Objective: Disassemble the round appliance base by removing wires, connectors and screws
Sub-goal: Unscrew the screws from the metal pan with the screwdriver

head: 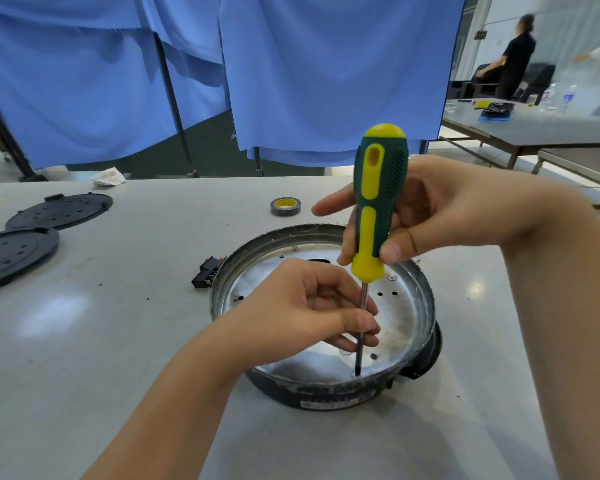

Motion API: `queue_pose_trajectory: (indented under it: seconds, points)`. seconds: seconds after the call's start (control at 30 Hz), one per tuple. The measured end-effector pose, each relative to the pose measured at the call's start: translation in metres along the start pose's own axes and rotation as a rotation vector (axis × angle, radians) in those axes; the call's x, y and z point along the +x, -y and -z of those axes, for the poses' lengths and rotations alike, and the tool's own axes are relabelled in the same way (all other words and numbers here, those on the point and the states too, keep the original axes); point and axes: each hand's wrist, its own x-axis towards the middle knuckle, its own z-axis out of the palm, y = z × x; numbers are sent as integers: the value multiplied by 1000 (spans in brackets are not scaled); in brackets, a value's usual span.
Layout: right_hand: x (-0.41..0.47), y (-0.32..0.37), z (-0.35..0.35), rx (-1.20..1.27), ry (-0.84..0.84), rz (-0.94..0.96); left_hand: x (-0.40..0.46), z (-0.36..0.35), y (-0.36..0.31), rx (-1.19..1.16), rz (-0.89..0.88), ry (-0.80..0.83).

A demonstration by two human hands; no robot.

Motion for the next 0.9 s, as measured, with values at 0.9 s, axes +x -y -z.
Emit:
queue_pose_trajectory:
  seconds: [0.9]
  points:
    - [-1,4,-2,64,-96,64,3,0,4,85,-58,-56]
